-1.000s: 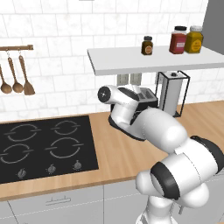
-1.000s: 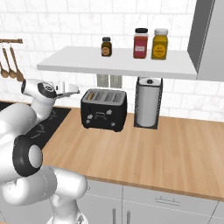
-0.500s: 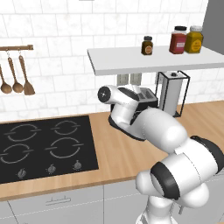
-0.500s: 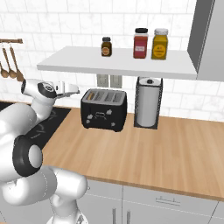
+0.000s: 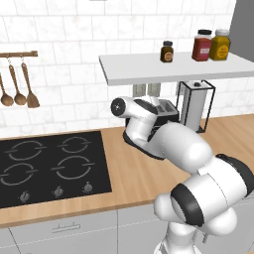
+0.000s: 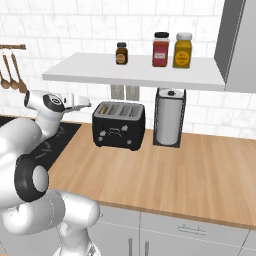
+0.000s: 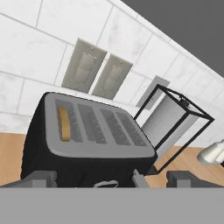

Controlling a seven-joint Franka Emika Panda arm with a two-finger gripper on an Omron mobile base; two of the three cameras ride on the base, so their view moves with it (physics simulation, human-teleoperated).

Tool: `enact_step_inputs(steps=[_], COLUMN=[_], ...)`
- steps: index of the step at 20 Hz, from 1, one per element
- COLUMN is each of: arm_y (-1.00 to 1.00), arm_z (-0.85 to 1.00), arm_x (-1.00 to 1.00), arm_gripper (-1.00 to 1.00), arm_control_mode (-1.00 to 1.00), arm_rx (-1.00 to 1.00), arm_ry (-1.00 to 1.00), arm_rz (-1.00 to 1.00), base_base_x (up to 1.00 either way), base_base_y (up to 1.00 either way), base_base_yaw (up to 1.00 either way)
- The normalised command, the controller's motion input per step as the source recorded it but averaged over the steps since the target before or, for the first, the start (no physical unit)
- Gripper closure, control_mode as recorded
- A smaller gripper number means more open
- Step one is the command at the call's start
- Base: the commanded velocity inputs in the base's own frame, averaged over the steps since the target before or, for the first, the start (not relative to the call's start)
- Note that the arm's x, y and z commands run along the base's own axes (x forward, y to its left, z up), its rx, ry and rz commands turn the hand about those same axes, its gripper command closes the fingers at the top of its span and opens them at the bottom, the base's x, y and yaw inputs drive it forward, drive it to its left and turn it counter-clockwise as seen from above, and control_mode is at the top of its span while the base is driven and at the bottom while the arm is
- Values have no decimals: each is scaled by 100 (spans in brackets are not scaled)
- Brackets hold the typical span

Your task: Start the toaster. Once the lever pops up, take the bread to the plate on the dining counter.

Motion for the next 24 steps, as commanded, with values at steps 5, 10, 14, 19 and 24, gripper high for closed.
enact_step_inputs(steps=[5, 10, 14, 19, 24], arm_y=[0, 0, 0, 0, 0], arm_z=[0, 0, 0, 0, 0], arm_x=[0, 0, 0, 0, 0], arm_gripper=[-100, -100, -100, -100, -100], arm_control_mode=[-100, -100, -100, -100, -100], arm_rx=[0, 0, 0, 0, 0], arm_ry=[0, 0, 0, 0, 0], arm_rz=[0, 0, 0, 0, 0], base_base_x=[0, 0, 0, 0, 0], base_base_y=[0, 0, 0, 0, 0], base_base_yaw=[0, 0, 0, 0, 0])
